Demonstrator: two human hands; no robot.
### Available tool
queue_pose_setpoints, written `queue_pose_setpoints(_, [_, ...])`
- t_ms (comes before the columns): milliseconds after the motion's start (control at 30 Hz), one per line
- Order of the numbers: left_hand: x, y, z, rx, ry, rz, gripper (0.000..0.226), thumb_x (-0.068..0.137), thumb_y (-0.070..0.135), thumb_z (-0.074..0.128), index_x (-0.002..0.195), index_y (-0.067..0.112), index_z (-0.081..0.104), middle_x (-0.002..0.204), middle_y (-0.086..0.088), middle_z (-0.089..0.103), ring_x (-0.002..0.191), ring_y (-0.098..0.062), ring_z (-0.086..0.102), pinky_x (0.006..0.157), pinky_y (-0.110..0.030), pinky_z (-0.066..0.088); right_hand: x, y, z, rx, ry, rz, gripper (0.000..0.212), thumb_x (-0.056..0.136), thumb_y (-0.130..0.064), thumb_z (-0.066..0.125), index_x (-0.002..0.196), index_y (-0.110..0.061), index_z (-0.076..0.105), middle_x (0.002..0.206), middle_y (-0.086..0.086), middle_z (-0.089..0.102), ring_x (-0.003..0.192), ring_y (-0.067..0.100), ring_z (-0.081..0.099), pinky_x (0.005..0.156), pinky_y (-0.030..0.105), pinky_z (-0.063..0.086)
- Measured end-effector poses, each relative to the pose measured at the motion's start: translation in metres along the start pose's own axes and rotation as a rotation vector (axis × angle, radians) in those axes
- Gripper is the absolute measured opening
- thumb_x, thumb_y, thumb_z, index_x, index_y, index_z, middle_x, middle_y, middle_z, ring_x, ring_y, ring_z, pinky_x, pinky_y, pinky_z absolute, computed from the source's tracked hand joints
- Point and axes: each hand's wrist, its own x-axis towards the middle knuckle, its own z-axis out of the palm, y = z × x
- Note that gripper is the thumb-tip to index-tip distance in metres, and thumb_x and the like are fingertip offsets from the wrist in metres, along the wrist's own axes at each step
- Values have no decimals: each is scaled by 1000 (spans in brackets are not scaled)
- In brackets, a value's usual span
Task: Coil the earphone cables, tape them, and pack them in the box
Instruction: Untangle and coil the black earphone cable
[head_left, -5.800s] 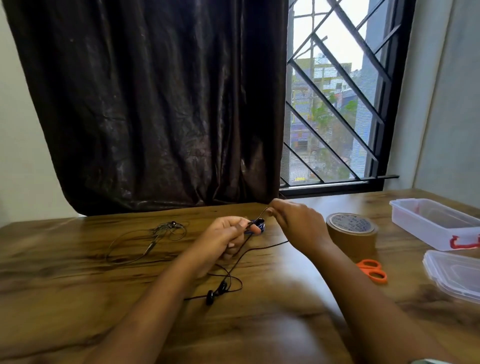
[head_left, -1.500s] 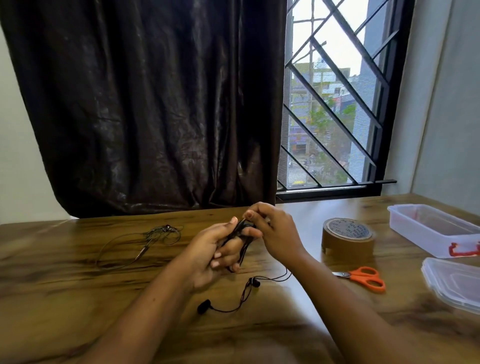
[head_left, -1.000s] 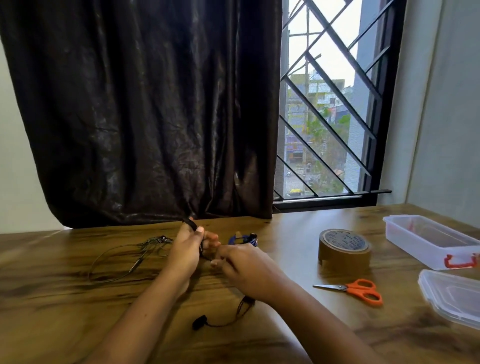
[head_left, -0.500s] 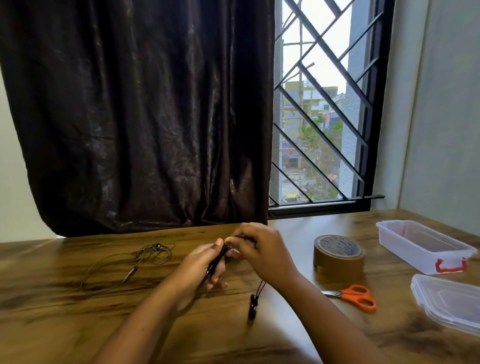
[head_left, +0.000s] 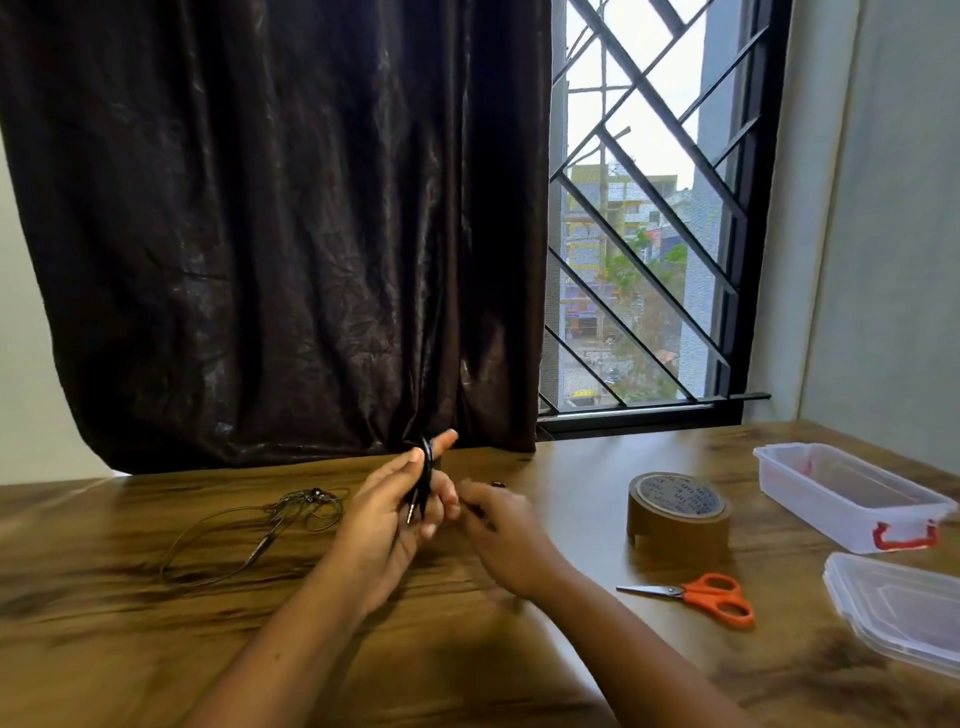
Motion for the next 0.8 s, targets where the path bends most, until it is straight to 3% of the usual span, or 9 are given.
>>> queue_pose_setpoints(67, [0,-1,0,29,105,28,29,100,19,35,117,23,57,69,-2,67,49,-10,57,51,-23,45,-2,-5,7,-15,-126,48,16,96,-13,47,90,-16,62,91,-1,65,83,12,60,70,24,49])
queue_pose_setpoints(167, [-1,0,3,194,235,56,28,102,18,32,99,32,55,83,0,72,63,-10,67,52,-26,48,-5,-16,15,-23,-249,26,15,99,-19,45,89,-27,54,83,-17,55,72,-1,52,61,12,39])
queue_pose_setpoints(233, [0,-2,3,331,262,78,27,102,19,31,103,35,53,92,1,71,70,-9,68,58,-28,49,-4,-19,15,-84,-284,8,14,99,-21,45,94,-24,58,80,-19,51,70,-2,49,58,13,37])
queue_pose_setpoints(367, [4,-10,-5,550,237,117,42,102,17,32,140,34,30,97,2,70,87,-14,68,75,-29,53,-3,-16,8,-289,-292,-30,22,99,-29,43,105,-18,61,88,-6,59,71,9,53,60,20,39])
queue_pose_setpoints(433, [4,-11,-8,653,206,110,42,102,16,33,141,33,28,97,6,69,90,-9,66,79,-23,49,-4,-17,4,-372,-294,-56,23,99,-30,43,108,-18,60,93,0,65,77,15,58,67,27,48])
queue_pose_setpoints(500, [4,-13,-12,743,151,49,37,102,16,33,133,35,31,99,7,68,95,-3,61,72,-11,41,-5,-18,2,-492,-276,-128,25,98,-30,43,113,-19,59,97,4,67,84,21,63,75,33,51])
queue_pose_setpoints(633, [7,-17,-25,845,23,-88,32,101,16,37,130,29,42,116,11,58,108,-5,52,84,-18,39,-7,-23,-5,-620,-170,-319,22,97,-32,46,111,-27,63,103,-4,69,96,17,61,91,33,36])
queue_pose_setpoints(700, [4,-16,-26,771,-52,-189,23,101,16,36,110,27,54,96,10,60,90,-4,58,75,-18,43,-6,-27,-11,-579,-162,-366,18,94,-31,51,100,-28,67,101,-7,68,96,13,60,91,32,33])
queue_pose_setpoints(800, [-1,-14,-27,583,-94,-330,31,101,26,34,93,8,58,67,-3,59,57,-12,55,58,-26,46,-3,-27,-18,-557,-132,-433,12,89,-29,58,92,-29,69,97,-9,66,97,12,58,84,29,30])
